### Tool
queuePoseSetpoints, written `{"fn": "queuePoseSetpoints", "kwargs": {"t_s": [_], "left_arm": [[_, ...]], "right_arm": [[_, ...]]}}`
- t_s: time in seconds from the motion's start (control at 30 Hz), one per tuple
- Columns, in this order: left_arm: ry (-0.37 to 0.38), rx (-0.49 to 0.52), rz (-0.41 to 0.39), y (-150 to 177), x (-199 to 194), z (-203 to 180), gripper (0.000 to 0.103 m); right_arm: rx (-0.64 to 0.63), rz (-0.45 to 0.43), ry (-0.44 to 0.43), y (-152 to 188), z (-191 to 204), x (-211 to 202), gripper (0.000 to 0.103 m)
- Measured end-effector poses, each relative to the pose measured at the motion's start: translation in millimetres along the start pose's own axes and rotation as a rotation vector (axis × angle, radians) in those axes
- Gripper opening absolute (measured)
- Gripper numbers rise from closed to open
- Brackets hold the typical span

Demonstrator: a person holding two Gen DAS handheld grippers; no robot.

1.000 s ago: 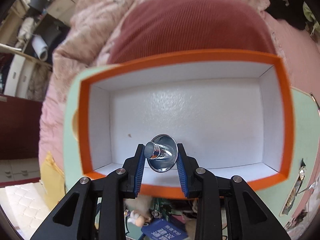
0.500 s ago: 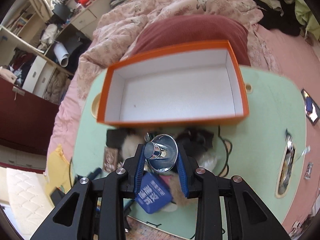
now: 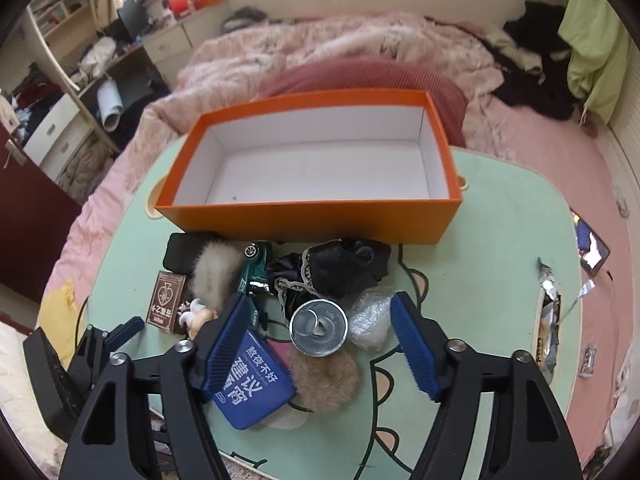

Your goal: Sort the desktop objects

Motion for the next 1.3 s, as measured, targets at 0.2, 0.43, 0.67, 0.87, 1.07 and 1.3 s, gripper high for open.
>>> {"fn": "queuePoseSetpoints", "kwargs": {"t_s": [0.2,0.43,0.67,0.87,1.07,1.3], "left_arm": [[0.0,0.0,0.0,0,0,0,0.103],[-0.008,-0.011,0.0,0,0,1,0.103],[-0.008,-0.011,0.0,0,0,2,0.103],[-0.012,-0.015,-0.002,2,-1,1,0.103],[-0.014,-0.017,-0.002,3,0,2,0.103],[-0.014,-0.017,-0.002,3,0,2,0.103]], "right_arm": [[-0.004,-0.055,0.05,34,-11,0,0.076],[-0.024,-0.09,0.089,83,-23,8,0.076],[-0.012,-0.112,0.138,94,-32,36,0.085],[-0.022,-0.165,0.154,93,-27,35,0.103],[-0.023,-0.164,0.152,93,-27,35,0.103],[-0.024,-0.164,0.152,93,-26,36,0.103]]}}
Point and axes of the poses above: each gripper's, at about its wrist camera, not at the fingertips, and x roughly the way its jaws point, z to its left, y to its underside, the point moved 10 cm from there along x, roughly the way its jaws point, and after that the axes turned 11 degrees about z, right-handed, at the moved point
